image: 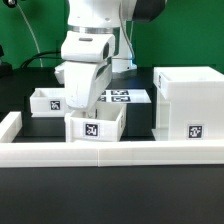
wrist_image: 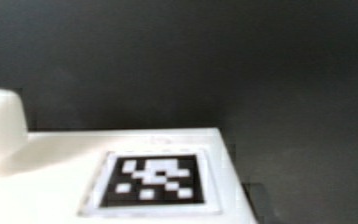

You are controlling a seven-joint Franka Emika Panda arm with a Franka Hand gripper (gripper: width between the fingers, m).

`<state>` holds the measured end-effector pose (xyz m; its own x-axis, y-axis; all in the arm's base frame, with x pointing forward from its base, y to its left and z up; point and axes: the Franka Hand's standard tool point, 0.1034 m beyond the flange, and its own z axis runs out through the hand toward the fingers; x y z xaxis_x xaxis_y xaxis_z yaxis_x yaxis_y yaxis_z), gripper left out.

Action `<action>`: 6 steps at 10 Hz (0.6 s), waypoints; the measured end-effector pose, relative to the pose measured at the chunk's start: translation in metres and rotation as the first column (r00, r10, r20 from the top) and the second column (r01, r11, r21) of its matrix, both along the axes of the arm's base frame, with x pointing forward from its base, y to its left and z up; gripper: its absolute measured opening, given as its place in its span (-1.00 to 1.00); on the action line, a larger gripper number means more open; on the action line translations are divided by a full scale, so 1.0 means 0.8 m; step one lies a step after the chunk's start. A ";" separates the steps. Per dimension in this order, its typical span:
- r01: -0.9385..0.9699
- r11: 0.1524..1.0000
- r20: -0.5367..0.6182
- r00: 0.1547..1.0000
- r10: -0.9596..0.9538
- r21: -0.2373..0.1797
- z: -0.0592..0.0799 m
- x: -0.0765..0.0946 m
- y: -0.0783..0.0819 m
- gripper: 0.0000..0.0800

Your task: Assemble drawer

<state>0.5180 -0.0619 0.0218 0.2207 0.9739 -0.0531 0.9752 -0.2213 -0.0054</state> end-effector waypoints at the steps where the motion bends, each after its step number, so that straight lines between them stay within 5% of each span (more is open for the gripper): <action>1: -0.016 1.000 0.004 1.000 0.016 0.004 -0.001 0.000 0.008 -0.89; 6: -0.045 0.999 -0.003 0.999 0.045 0.016 0.005 0.012 0.024 -0.89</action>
Offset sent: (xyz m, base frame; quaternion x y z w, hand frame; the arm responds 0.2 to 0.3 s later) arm 0.0209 0.0274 0.0050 0.0184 0.0208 -0.0404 0.9988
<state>0.5275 -0.0431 0.0257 0.1767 0.9835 -0.0385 0.9841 -0.1773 -0.0113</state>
